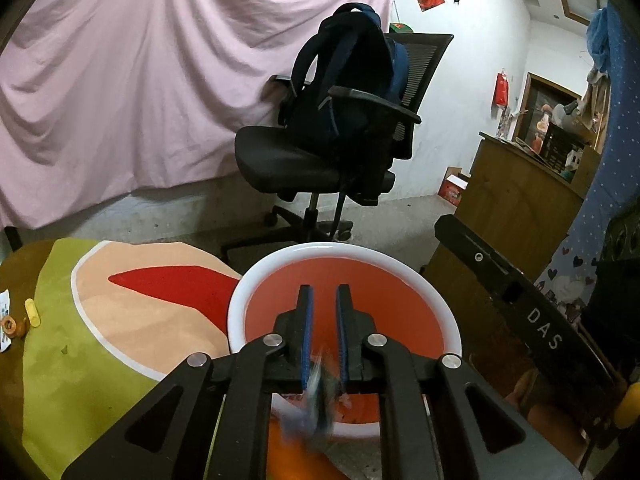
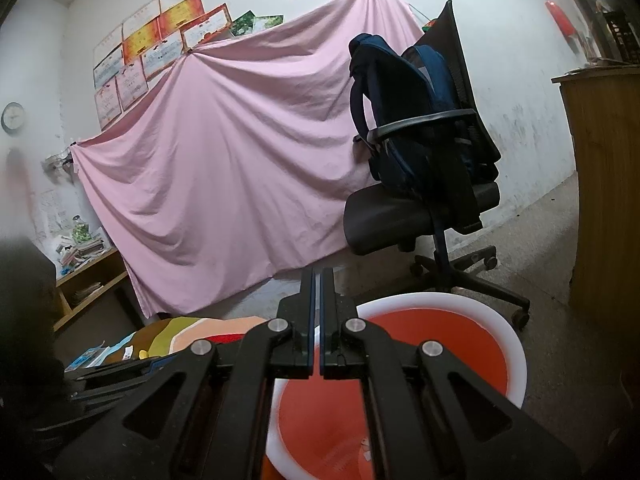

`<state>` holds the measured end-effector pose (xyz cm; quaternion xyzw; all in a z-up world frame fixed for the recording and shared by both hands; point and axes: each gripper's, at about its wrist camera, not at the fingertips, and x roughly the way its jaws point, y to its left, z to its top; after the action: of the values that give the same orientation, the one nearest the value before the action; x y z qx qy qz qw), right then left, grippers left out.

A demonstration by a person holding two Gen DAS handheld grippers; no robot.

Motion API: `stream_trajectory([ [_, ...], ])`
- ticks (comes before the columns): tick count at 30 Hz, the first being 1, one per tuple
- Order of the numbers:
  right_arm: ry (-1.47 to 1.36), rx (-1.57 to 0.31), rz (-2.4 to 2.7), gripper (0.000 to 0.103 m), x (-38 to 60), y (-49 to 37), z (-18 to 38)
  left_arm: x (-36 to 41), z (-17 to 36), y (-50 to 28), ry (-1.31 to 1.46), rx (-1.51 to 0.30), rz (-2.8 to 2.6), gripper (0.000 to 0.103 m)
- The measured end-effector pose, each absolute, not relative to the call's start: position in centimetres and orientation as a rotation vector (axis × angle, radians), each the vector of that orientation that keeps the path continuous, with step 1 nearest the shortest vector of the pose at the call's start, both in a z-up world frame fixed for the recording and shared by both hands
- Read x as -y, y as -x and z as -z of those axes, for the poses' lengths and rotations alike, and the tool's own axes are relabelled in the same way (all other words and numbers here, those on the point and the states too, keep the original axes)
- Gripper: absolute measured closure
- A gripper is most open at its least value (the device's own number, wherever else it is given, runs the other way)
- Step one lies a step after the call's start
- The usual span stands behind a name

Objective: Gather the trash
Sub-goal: 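Open both tools to drop the items into the red bucket, then move both tools back over the remaining trash on the table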

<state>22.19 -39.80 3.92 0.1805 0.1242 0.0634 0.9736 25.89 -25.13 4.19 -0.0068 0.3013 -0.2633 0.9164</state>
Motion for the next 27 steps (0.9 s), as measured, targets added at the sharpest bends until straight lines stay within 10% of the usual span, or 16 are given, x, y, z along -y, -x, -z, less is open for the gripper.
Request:
stream_trajectory([
  [14, -0.353, -0.258, -0.122, 0.064, 39.6, -22.3, -3.8, 22.5, -5.2, -25.4, 0.029, -0.579, 0.501, 0.081],
  [27, -0.324, -0.185, -0.149, 0.019, 37.4, -21.5, -5.4, 16.7, -7.5, -23.5, 0.072, -0.452, 0.367, 0.061],
])
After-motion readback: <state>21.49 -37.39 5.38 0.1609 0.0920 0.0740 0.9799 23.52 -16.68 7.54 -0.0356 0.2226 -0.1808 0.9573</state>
